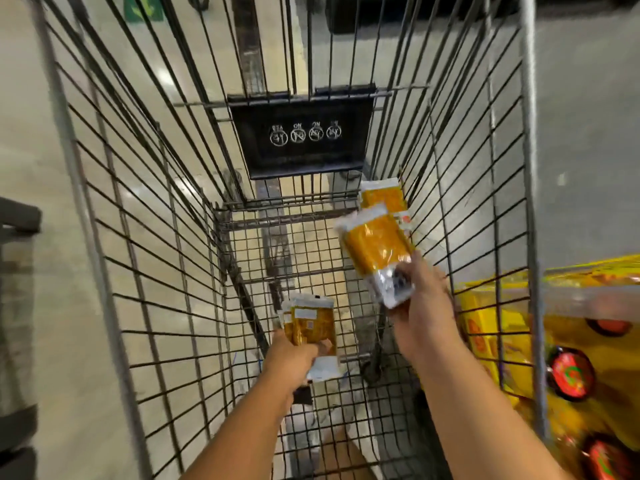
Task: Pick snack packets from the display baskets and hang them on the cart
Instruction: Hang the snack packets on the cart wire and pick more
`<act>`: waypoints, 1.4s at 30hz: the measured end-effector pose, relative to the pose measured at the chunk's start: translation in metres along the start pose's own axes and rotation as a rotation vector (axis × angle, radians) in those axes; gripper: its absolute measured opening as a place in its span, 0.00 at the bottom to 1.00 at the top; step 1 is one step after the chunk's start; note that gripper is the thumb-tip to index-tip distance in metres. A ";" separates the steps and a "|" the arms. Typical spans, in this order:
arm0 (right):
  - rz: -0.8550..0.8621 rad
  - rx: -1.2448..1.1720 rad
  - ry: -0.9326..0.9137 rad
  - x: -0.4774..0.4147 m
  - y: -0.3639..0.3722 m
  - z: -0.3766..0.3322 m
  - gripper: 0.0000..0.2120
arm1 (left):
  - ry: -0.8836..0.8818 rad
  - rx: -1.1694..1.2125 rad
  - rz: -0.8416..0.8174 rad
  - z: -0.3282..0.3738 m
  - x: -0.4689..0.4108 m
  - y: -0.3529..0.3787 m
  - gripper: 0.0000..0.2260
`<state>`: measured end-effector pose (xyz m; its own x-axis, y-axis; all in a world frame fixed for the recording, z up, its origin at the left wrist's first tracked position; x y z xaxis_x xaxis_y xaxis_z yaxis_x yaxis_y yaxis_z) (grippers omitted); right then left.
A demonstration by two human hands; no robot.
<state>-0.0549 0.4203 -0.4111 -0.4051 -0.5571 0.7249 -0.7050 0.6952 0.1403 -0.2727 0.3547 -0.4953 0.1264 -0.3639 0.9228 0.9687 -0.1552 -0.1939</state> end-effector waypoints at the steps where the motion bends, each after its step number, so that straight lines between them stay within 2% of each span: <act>1: 0.006 0.005 -0.005 0.016 -0.010 0.002 0.17 | 0.002 0.054 -0.037 0.003 0.016 0.000 0.26; 2: 0.019 0.021 -0.025 0.036 -0.020 -0.003 0.22 | 0.012 0.103 -0.067 0.010 0.040 -0.001 0.27; 4: -0.013 0.125 -0.076 0.070 -0.031 -0.013 0.31 | 0.007 0.210 -0.110 0.020 0.084 -0.005 0.23; 6: -0.068 0.220 -0.084 0.099 -0.036 -0.016 0.34 | 0.024 0.281 -0.133 0.029 0.122 -0.011 0.23; 8: -0.150 0.250 -0.097 0.126 -0.035 -0.028 0.35 | 0.078 0.329 -0.135 0.054 0.165 -0.022 0.24; 10: -0.245 0.296 -0.175 0.153 -0.026 -0.052 0.34 | 0.176 0.357 -0.117 0.080 0.207 -0.043 0.21; 13: -0.367 0.379 -0.238 0.199 -0.010 -0.096 0.34 | 0.335 0.325 -0.140 0.108 0.265 -0.071 0.34; 14: -0.389 0.414 -0.271 0.217 -0.004 -0.112 0.33 | 0.387 0.312 -0.159 0.114 0.285 -0.081 0.36; 18: -0.444 0.479 -0.400 0.288 0.016 -0.158 0.32 | 0.538 0.289 -0.249 0.133 0.347 -0.103 0.34; 22: -0.402 0.580 -0.482 0.358 0.010 -0.165 0.32 | 0.683 0.184 -0.392 0.139 0.404 -0.113 0.32; 24: -0.370 0.618 -0.499 0.388 0.003 -0.157 0.37 | 0.713 0.139 -0.426 0.130 0.417 -0.122 0.37; 28: -0.290 0.468 -0.499 0.447 -0.008 -0.127 0.46 | 0.738 0.054 -0.522 0.104 0.435 -0.136 0.51; 32: -0.128 0.263 -0.495 0.504 -0.040 -0.085 0.37 | 0.698 -0.046 -0.704 0.065 0.454 -0.132 0.43; 35: 0.040 0.148 -0.472 0.541 -0.078 -0.054 0.40 | 0.640 -0.138 -0.812 0.027 0.467 -0.120 0.53; 37: 0.150 0.069 -0.479 0.571 -0.104 -0.040 0.37 | 0.610 -0.179 -0.904 0.005 0.487 -0.109 0.55; 39: 0.268 -0.003 -0.504 0.600 -0.130 -0.033 0.30 | 0.624 -0.224 -1.009 -0.012 0.513 -0.099 0.52; 41: 0.356 -0.076 -0.525 0.624 -0.152 -0.026 0.29 | 0.624 -0.212 -1.101 -0.023 0.537 -0.093 0.38; 42: 0.396 -0.118 -0.538 0.640 -0.163 -0.020 0.30 | 0.608 -0.225 -1.097 -0.032 0.547 -0.086 0.35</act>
<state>-0.1873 -0.0408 0.0434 -0.8744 -0.3779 0.3042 -0.3883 0.9211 0.0280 -0.2938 0.1396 0.0158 -0.8903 -0.2971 0.3450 0.4369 -0.7706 0.4640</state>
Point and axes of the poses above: each hand's wrist, its own x-axis away from the middle knuckle, its own y-axis out of the palm, z = x × y, the point moved 8 cm from there along -x, towards the middle knuckle, and after that the axes turned 2 degrees about z, right-handed, at the moved point
